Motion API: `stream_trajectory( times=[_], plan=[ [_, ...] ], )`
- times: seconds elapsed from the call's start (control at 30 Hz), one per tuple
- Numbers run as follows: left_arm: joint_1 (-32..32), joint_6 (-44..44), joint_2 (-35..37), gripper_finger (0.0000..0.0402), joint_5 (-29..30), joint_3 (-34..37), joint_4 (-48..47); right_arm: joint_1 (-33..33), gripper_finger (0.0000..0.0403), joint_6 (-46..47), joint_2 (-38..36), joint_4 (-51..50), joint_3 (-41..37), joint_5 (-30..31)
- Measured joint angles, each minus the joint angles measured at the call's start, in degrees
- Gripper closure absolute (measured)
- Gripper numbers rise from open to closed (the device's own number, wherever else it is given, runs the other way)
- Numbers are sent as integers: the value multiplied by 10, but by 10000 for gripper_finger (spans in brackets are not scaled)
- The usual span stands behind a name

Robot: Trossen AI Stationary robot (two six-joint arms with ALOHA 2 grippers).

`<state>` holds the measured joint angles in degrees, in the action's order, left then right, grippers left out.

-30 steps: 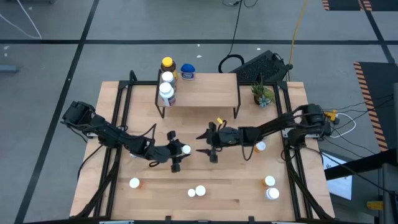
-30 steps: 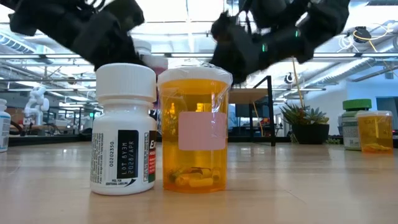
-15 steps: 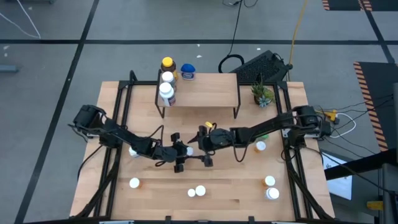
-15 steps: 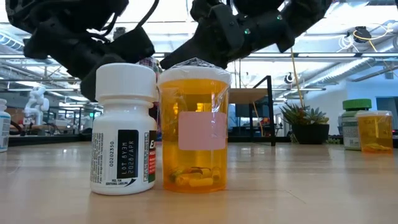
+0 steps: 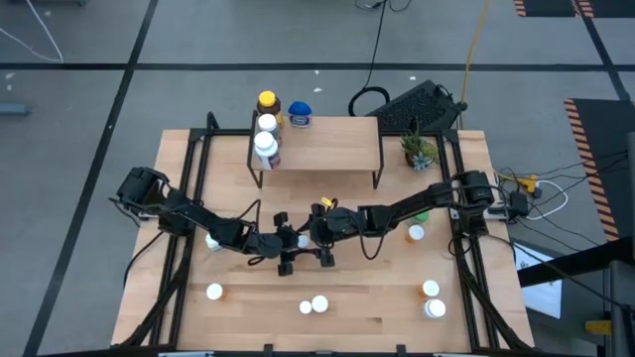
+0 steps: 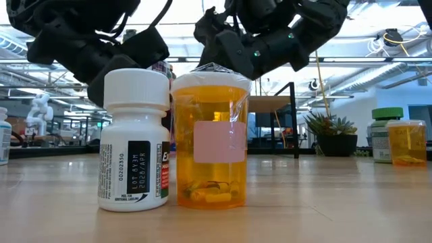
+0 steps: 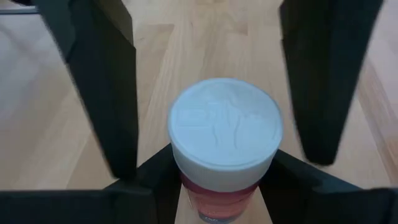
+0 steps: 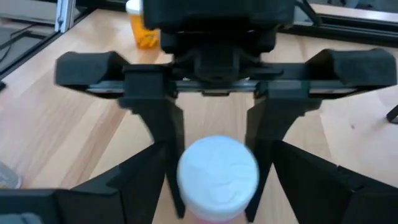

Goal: Pick and place medicine bottles onto shelf by color
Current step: Put the pink medicine bottle on the shelf, aligned with the blue medicine bottle

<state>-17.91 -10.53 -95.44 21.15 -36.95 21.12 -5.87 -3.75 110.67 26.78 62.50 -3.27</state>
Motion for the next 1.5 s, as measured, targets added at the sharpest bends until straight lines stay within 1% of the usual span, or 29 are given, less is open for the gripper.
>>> stream_trajectory(
  times=[0.1, 0.33, 0.43, 0.6, 0.7, 0.83, 1.0, 1.07, 1.17, 1.23, 1.3, 1.4, 1.5],
  plan=[
    [0, 0, 0, 218, 0, 0, 0, 2, 144, 0, 0, -6, 0, 0],
    [0, -16, 0, 218, 4, 0, 0, 3, 214, 0, 0, -19, 0, -1],
    [0, -21, 0, 217, 11, 0, 0, 3, 237, 0, 0, -19, 0, -1],
    [-1, -89, 0, 209, 13, 0, 1, 3, 235, 8, -4, -23, 0, -4],
    [0, -96, 0, 185, 14, 0, 0, 5, 223, 17, -5, -26, -1, -3],
    [0, -97, 11, 137, 14, 0, -8, 12, 227, 27, -16, -54, -1, -12],
    [0, -104, 56, 79, -4, 0, -110, 22, 231, 37, -67, -110, -2, -13],
    [-1, -121, 72, 62, -6, 0, -151, 27, 229, 37, -95, -126, -2, -13],
    [-5, -129, 84, 47, -5, 0, -170, 43, 227, 31, -140, -149, -1, -13],
    [-8, -135, 83, 42, 0, 0, -168, 62, 227, 25, -165, -183, 20, -12],
    [-10, -138, 79, 42, 9, 0, -162, 85, 228, 19, -179, -236, 57, -11],
    [-10, -141, 73, 41, 21, 1, -163, 120, 227, -4, -178, -333, 139, -10],
    [-9, -141, 70, 41, 30, 0, -145, 161, 226, -38, -156, -389, 235, -9]
  ],
)
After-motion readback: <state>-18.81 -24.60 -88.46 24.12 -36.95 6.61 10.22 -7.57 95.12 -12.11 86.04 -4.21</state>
